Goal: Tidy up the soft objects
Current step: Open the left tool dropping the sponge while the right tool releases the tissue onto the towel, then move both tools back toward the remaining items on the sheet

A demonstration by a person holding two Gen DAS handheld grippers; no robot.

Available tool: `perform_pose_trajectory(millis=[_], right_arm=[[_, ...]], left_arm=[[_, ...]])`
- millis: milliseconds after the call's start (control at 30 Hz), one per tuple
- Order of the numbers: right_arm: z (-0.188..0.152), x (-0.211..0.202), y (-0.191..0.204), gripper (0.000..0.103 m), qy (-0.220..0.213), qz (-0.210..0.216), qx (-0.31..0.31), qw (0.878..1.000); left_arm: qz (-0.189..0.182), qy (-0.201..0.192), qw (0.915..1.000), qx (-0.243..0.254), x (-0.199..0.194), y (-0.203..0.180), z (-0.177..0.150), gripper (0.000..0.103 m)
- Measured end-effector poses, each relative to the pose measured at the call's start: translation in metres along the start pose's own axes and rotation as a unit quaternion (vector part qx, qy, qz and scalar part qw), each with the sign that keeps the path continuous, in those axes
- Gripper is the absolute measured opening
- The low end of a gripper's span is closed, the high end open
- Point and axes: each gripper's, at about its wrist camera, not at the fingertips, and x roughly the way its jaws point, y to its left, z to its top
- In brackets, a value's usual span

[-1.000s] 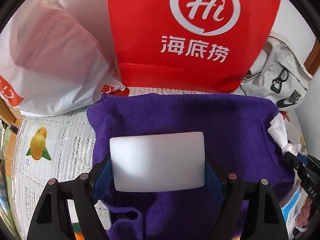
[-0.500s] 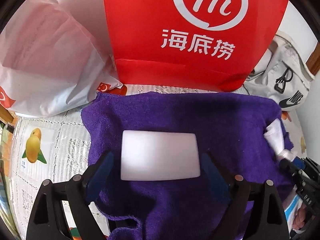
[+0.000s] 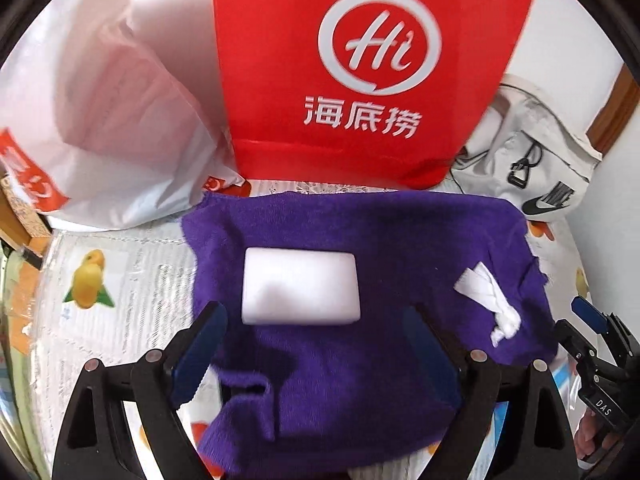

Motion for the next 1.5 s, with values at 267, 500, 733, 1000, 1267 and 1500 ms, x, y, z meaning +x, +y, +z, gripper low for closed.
perform_pose_trajectory(millis=[267, 500, 733, 1000, 1267, 1500], right_arm=[[-0.026, -0.048, 0.010, 0.066, 0.016, 0.004, 0.034, 0.999], [-0.061, -0.105, 0.038, 0.066, -0.009, -0.017, 0.003, 1.000], [-0.115, -0.141, 0.052, 0.066, 0.000, 0.024, 0.030, 0.999], [-0.185, -0.142, 0.067, 0.066, 0.026, 0.043, 0.036, 0.998], [-0.212, -0.108, 0.069, 0.066, 0.062, 0.053, 0.060, 0.995], [-0.216, -0.086, 0.086, 0.066, 0.070, 0.018, 0.021, 0.997]], left_arm=[[0.000, -0.014, 0.9999, -0.003, -0.060, 0.007, -0.039, 0.090], [-0.024, -0.035, 0.9988, -0.024, -0.110, 0.019, -0.098, 0.090], [-0.036, -0.052, 0.9973, -0.036, -0.140, 0.022, -0.163, 0.090], [-0.017, -0.055, 0.9980, -0.025, -0.139, 0.018, -0.219, 0.090], [-0.028, -0.041, 0.9983, -0.031, -0.124, 0.025, -0.249, 0.090], [-0.027, -0.024, 0.9987, -0.036, -0.111, 0.033, -0.258, 0.090]])
